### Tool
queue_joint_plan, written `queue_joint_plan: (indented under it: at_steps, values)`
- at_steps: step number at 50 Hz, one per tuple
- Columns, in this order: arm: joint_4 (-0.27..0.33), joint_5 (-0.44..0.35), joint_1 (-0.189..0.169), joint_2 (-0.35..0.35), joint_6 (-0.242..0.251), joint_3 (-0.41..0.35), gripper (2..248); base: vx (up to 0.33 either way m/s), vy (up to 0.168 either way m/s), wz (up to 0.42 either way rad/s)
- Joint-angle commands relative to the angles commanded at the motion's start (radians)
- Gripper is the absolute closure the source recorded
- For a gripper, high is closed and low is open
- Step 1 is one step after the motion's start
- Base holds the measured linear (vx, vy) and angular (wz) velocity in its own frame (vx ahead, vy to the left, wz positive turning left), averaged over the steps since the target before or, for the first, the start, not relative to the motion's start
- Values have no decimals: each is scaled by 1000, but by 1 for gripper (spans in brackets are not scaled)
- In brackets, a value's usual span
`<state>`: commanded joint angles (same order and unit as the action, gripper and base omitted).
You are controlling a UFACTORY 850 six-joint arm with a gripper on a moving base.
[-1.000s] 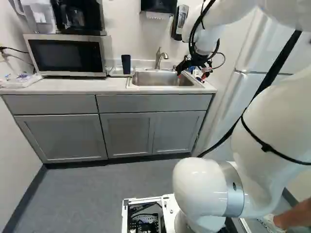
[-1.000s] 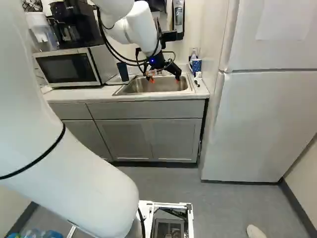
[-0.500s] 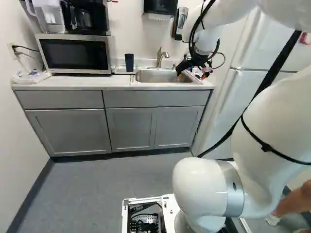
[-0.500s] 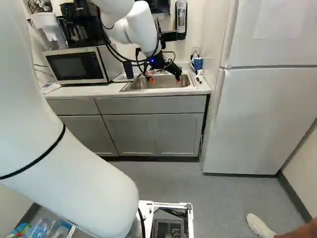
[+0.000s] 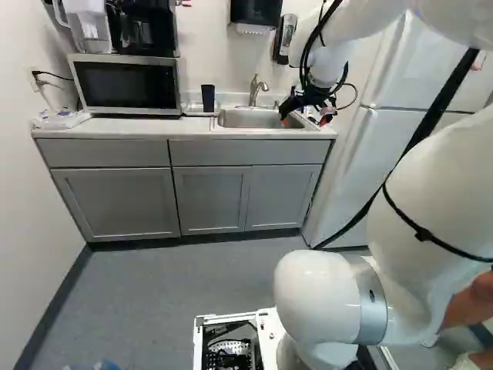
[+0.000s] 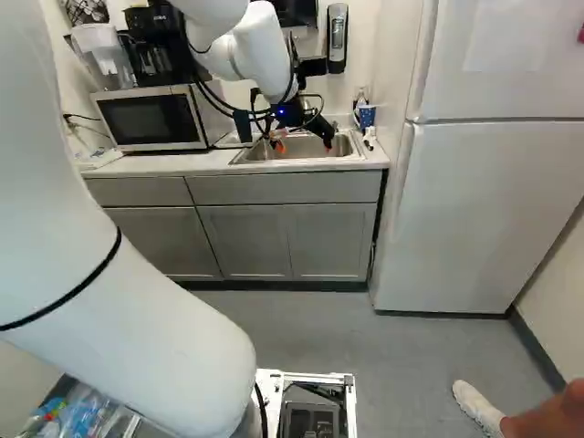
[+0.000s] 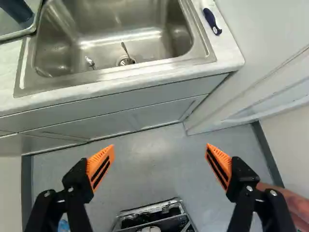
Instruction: Rinse the cup and place it in the tray
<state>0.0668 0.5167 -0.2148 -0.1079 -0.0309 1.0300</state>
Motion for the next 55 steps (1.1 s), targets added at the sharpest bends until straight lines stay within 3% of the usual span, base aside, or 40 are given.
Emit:
queue_joint_plan:
  at_steps: [31,55]
  values:
    - [0,-7,1,-1,0,-4,3,0,0,0]
    - [-3,-68,10,-8,2,-46,3,0,0,0]
